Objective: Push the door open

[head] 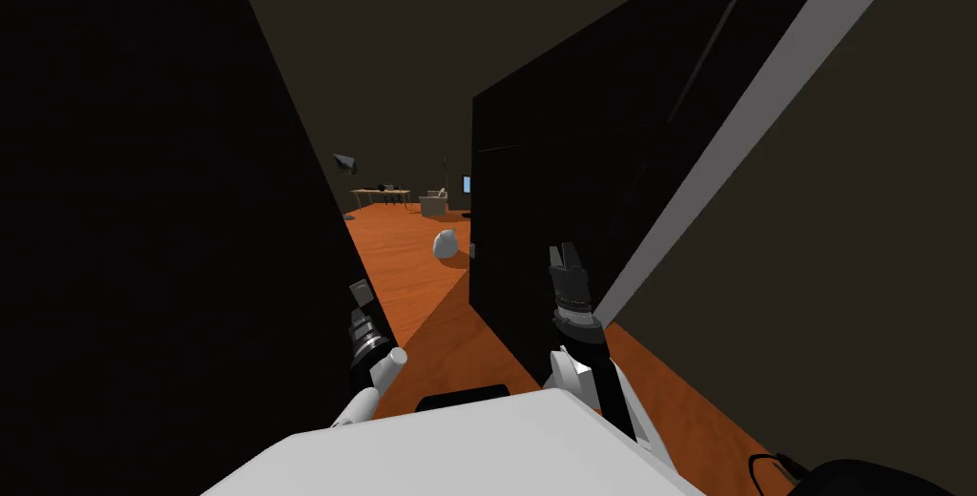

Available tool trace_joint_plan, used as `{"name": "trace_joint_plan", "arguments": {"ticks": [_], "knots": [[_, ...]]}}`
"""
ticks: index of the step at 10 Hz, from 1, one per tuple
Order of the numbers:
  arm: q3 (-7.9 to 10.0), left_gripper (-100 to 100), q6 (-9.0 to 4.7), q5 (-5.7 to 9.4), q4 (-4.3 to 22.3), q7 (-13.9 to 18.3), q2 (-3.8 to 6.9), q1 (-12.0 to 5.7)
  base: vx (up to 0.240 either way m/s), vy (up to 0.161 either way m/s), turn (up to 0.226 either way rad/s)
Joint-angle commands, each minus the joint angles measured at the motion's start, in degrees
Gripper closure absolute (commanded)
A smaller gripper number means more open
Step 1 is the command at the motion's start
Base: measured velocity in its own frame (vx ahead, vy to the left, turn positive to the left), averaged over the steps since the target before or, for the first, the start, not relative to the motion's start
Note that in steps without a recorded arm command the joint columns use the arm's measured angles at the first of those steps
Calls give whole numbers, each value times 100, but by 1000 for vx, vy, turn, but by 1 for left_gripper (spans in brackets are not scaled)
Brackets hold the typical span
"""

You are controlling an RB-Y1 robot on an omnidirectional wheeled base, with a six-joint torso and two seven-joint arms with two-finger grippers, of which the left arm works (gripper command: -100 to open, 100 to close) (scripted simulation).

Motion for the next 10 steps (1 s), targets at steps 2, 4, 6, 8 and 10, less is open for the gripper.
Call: {"name": "trace_joint_plan", "arguments": {"ticks": [2,4,6,8,10], "knots": [[9,-100,-74,1,20,32,195,37,124,130,-40],[17,-100,-146,2,39,63,263,73,182,211,-40],[27,-100,-222,3,59,97,232,111,190,196,-51],[34,-100,-288,4,77,125,116,144,170,160,-37],[37,-100,-275,3,-15,107,34,211,106,103,-11]]}}
